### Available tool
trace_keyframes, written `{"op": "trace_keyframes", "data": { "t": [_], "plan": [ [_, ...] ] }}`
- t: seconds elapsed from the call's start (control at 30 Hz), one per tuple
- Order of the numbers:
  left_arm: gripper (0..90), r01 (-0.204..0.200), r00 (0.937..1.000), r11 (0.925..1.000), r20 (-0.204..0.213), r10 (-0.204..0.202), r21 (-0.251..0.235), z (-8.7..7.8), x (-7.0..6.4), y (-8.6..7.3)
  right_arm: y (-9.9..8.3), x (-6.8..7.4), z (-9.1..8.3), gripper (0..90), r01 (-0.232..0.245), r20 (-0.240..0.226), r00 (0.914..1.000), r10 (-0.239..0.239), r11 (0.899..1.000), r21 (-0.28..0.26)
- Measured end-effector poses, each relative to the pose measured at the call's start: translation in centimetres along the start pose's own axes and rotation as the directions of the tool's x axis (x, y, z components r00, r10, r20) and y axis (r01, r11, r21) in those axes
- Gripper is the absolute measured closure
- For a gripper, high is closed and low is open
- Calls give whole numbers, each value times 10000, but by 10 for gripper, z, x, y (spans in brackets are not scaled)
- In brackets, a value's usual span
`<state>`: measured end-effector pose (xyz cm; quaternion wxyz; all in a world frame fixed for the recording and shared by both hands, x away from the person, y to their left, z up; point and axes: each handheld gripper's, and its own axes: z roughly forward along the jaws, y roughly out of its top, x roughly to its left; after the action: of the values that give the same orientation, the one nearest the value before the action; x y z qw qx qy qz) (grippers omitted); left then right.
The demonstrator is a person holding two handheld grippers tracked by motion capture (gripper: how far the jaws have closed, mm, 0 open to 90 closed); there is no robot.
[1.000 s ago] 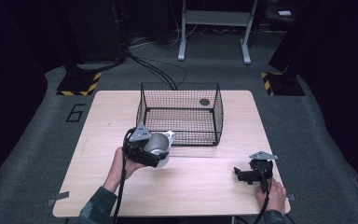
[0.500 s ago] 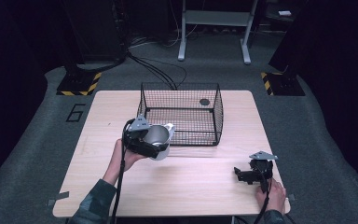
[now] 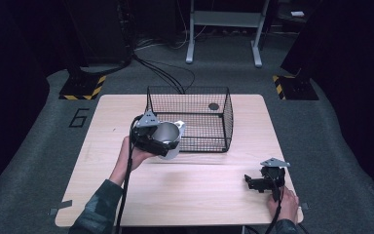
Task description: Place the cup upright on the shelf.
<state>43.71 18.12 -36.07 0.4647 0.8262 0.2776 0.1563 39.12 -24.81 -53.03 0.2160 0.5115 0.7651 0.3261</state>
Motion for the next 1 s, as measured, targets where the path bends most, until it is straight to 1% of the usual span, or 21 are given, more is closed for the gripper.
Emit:
{"op": "trace_keyframes", "data": {
  "t": [0.1, 0.13, 0.3, 0.43, 0.5, 0.67, 0.73, 0.83, 0.9, 1.0],
  "plan": [
    [61, -58, 10000, 10000, -40, 57, -61, 3, 4, 8, 0, 0, 0, 0, 16, 1, 10000, -16, 10000, 3],
    [62, -56, 10000, 10000, -19, 56, 1, 4, 6, 11, 0, 0, 0, 0, 1, -3, 10000, -1, 10000, -3],
    [61, -122, 9999, 9999, -93, 121, -47, 9, 11, 18, 0, 0, 0, 0, 5, -4, 10000, -5, 10000, -2],
    [62, -99, 9999, 10000, -139, 99, 11, 14, 14, 22, 0, 0, 0, 0, 4, -4, 10000, -4, 10000, -2],
    [61, -70, 9999, 10000, -90, 71, 63, 16, 16, 23, 0, 0, 0, 0, 6, -4, 10000, -6, 10000, -3],
    [61, 5, 9998, 10000, -178, -4, 72, 22, 21, 25, 0, 0, 0, 0, 9, -4, 10000, -9, 10000, -4],
    [61, -16, 9998, 9999, -194, 19, 161, 24, 24, 27, 0, 0, 0, 0, 7, -5, 10000, -7, 10000, 0],
    [61, -43, 9997, 9999, -255, 47, 145, 27, 26, 29, 0, 0, 0, 0, 7, -4, 10000, -7, 10000, -2],
    [61, 6, 9997, 9999, -246, -3, 105, 28, 27, 31, 0, 0, 0, 0, 13, -7, 10000, -13, 10000, -1],
    [62, -24, 9997, 9999, -234, 27, 104, 31, 28, 34, 0, 0, 0, 0, 10, -5, 10000, -10, 10000, -3]
  ]
}}
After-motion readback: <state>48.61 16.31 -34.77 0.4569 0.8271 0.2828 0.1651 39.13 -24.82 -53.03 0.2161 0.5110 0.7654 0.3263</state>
